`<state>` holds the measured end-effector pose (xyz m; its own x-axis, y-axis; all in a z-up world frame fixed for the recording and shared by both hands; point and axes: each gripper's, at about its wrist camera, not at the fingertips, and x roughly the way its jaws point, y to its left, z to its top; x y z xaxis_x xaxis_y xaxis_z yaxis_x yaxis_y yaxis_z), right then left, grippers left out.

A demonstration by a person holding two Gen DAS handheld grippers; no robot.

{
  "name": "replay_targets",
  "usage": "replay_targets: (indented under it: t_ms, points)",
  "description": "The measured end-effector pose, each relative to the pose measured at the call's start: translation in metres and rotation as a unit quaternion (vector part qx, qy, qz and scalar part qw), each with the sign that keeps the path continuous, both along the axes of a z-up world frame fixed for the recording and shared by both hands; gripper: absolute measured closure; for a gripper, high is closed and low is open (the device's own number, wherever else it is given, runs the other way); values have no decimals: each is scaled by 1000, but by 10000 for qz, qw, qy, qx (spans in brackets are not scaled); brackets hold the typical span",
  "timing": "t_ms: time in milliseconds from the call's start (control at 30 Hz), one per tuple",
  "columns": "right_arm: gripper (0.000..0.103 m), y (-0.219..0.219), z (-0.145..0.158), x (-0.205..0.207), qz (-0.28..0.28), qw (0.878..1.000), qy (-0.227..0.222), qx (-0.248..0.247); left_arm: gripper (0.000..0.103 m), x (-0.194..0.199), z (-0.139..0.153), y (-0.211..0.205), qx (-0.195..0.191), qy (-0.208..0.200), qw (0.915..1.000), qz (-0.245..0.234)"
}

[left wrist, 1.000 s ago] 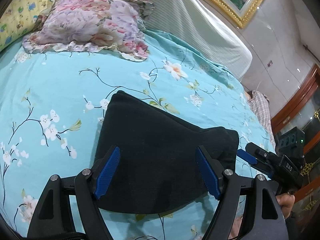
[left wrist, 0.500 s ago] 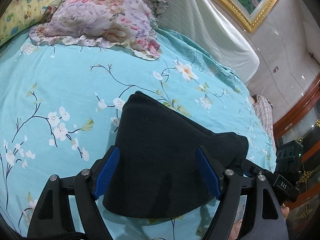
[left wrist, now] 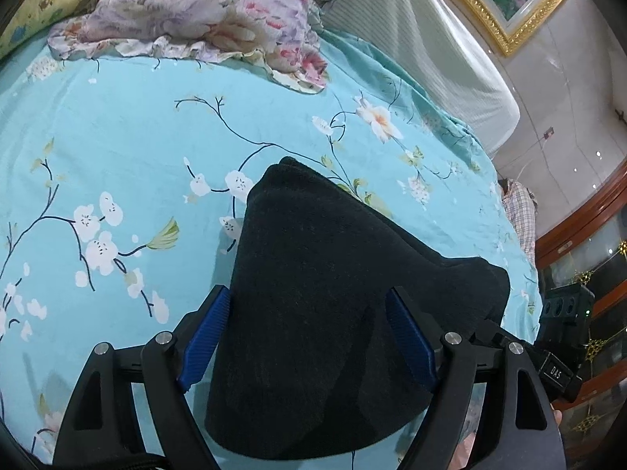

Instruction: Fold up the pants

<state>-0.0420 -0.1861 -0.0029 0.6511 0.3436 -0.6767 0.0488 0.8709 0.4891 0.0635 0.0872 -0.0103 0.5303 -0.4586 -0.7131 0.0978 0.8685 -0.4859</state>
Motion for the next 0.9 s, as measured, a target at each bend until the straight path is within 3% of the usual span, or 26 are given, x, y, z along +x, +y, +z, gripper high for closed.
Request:
replay_targets:
  t_ms: [367, 567, 900]
  points:
    - [17, 2, -12, 4, 38, 9999, 73, 139, 22, 17, -26, 5, -206, 352, 9991, 111]
    - [16, 3, -15, 5, 50, 9998, 115, 135, 42, 22, -32, 8, -308, 408, 9985, 189]
    - [17, 6, -20, 6, 112, 9997, 90, 209, 53, 25, -35, 13, -560, 429, 9973, 210]
